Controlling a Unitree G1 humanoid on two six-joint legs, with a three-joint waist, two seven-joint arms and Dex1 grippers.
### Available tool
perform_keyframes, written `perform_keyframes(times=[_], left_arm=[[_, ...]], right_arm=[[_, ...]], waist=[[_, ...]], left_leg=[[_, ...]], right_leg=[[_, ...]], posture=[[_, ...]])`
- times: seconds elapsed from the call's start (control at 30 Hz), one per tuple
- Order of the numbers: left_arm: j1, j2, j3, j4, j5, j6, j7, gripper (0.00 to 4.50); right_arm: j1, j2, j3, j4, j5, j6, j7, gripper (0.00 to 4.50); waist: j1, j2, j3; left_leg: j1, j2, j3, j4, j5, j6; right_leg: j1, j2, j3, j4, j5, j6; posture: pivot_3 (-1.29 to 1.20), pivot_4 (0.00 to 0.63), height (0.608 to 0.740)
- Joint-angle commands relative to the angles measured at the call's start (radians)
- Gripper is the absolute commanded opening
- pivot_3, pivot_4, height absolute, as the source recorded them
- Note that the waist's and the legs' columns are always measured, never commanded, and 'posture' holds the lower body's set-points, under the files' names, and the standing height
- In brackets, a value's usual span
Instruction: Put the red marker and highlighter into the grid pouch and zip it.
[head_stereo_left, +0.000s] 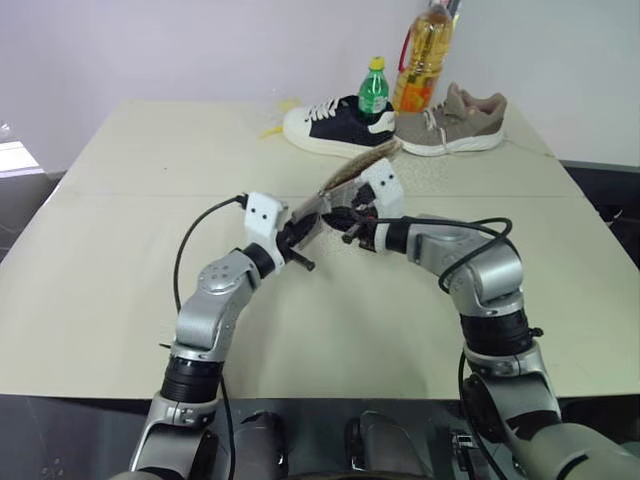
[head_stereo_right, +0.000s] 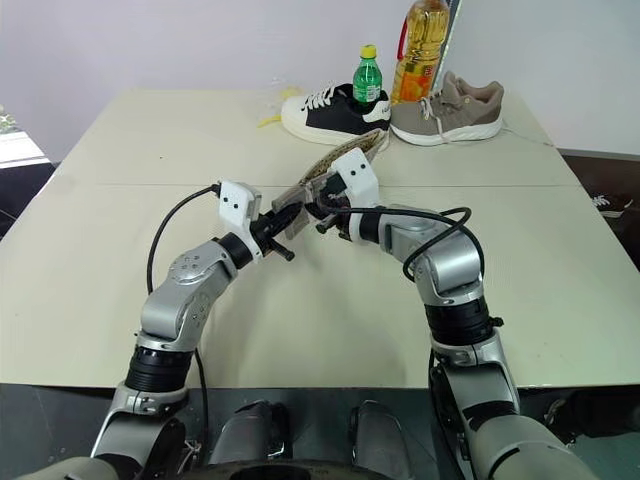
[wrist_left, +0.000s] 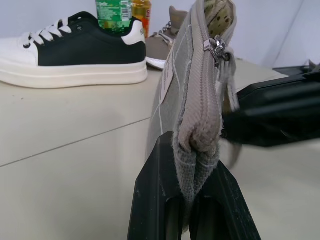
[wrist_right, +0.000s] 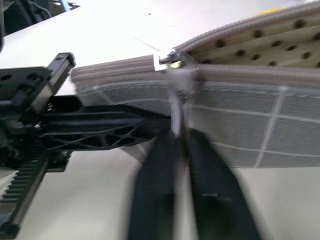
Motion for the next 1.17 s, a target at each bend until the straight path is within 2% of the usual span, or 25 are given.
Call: perform_keyframes(times=[0.03,0.17,0.33,0.47,0.5,0.53,0.63,0.7,0.77,0.9,1.17], left_arm=[[0.011,0.023,-0.013,-0.053,0.003,-0.019,-0.013,0.00],[0.061,0.118,-0.048,-0.079,0.035,-0.085,-0.093,0.00],[0.115,0.208,-0.077,-0.086,0.059,-0.142,-0.163,0.00],[0.136,0.249,-0.071,-0.089,0.027,-0.140,-0.215,0.00],[0.139,0.256,-0.068,-0.094,0.018,-0.133,-0.223,0.69],[0.144,0.265,-0.065,-0.103,0.008,-0.128,-0.234,0.95],[0.175,0.309,-0.047,-0.137,0.004,-0.105,-0.250,2.39],[0.221,0.353,-0.012,-0.165,-0.008,-0.075,-0.256,3.51],[0.264,0.385,0.026,-0.183,-0.026,-0.054,-0.256,3.53],[0.363,0.420,0.135,-0.186,-0.056,-0.019,-0.232,3.53],[0.484,0.388,0.328,-0.103,-0.064,-0.107,-0.154,3.53]], right_arm=[[-0.036,-0.056,-0.004,-0.011,-0.025,-0.053,-0.008,0.03],[-0.087,-0.257,-0.036,0.095,-0.116,-0.193,0.011,0.03],[-0.109,-0.424,-0.075,0.237,-0.140,-0.293,0.066,0.03],[0.009,-0.543,-0.006,0.158,-0.109,-0.360,0.267,0.03],[0.035,-0.558,-0.006,0.137,-0.092,-0.367,0.305,0.00],[0.056,-0.571,-0.009,0.124,-0.079,-0.368,0.334,0.27],[0.148,-0.636,-0.023,0.063,-0.046,-0.409,0.453,1.41],[0.231,-0.686,-0.046,0.016,-0.016,-0.439,0.534,2.55],[0.278,-0.711,-0.066,0.010,-0.003,-0.455,0.560,3.48],[0.316,-0.700,-0.127,0.065,0.026,-0.490,0.558,3.48],[0.289,-0.565,-0.209,0.234,0.044,-0.573,0.452,3.48]], waist=[[0.000,0.000,0.000],[0.000,0.000,0.000],[0.001,0.000,0.000],[0.001,0.000,0.000],[0.000,0.000,0.000],[-0.002,0.000,0.000],[-0.001,0.001,0.001],[0.001,0.001,0.001],[0.001,0.000,0.001],[-0.003,0.000,0.001],[0.002,0.000,0.001]], left_leg=[[0.000,0.000,0.000,0.000,0.000,0.000],[0.000,0.000,0.001,0.000,0.000,0.000],[0.000,0.000,0.001,-0.002,0.000,0.000],[0.000,0.000,0.002,-0.003,0.000,0.000],[0.000,0.001,0.002,-0.003,0.000,0.000],[0.000,0.001,0.001,-0.004,0.000,0.000],[0.001,0.001,0.002,-0.003,0.000,0.000],[0.001,0.001,0.001,-0.004,0.000,0.000],[0.001,0.001,0.001,-0.004,0.000,0.000],[0.001,0.003,0.001,-0.003,0.000,0.000],[0.002,0.003,0.001,-0.003,0.000,0.000]], right_leg=[[0.000,0.000,0.000,0.000,0.000,0.000],[-0.001,0.000,0.000,0.000,0.000,0.000],[-0.001,0.000,0.000,-0.002,0.000,0.000],[-0.002,0.000,0.000,-0.002,0.000,0.000],[-0.002,0.000,0.000,-0.002,0.000,0.000],[-0.001,0.000,0.000,-0.003,0.000,0.000],[-0.002,0.000,0.000,-0.002,0.000,0.000],[-0.001,0.000,0.000,-0.003,0.000,0.000],[-0.001,-0.001,0.000,-0.003,0.000,0.000],[-0.001,-0.001,0.000,-0.003,0.000,0.000],[-0.003,-0.002,0.000,-0.003,0.000,-0.001]], posture=[[0.00,0.150,0.705],[0.00,0.150,0.705],[0.00,0.150,0.705],[0.00,0.150,0.705],[0.00,0.150,0.705],[0.00,0.150,0.705],[0.00,0.150,0.705],[0.00,0.150,0.705],[0.00,0.150,0.705],[0.00,0.150,0.705],[0.00,0.150,0.705]])
